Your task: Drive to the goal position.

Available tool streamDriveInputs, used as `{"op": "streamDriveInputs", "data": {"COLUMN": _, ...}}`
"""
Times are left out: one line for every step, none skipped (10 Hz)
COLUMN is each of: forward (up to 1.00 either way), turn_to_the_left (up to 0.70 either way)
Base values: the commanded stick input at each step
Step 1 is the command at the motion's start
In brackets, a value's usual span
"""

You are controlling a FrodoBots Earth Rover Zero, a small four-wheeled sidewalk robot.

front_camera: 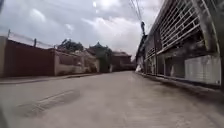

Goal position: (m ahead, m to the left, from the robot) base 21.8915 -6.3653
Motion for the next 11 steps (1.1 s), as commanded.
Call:
{"op": "streamDriveInputs", "data": {"forward": 0.5, "turn_to_the_left": 0.01}}
{"op": "streamDriveInputs", "data": {"forward": 0.5, "turn_to_the_left": 0.01}}
{"op": "streamDriveInputs", "data": {"forward": 0.5, "turn_to_the_left": 0.01}}
{"op": "streamDriveInputs", "data": {"forward": 0.5, "turn_to_the_left": 0.01}}
{"op": "streamDriveInputs", "data": {"forward": 0.5, "turn_to_the_left": 0.01}}
{"op": "streamDriveInputs", "data": {"forward": 0.5, "turn_to_the_left": 0.01}}
{"op": "streamDriveInputs", "data": {"forward": 0.5, "turn_to_the_left": 0.01}}
{"op": "streamDriveInputs", "data": {"forward": 0.5, "turn_to_the_left": 0.01}}
{"op": "streamDriveInputs", "data": {"forward": 0.5, "turn_to_the_left": 0.01}}
{"op": "streamDriveInputs", "data": {"forward": 0.5, "turn_to_the_left": 0.01}}
{"op": "streamDriveInputs", "data": {"forward": 0.5, "turn_to_the_left": 0.01}}
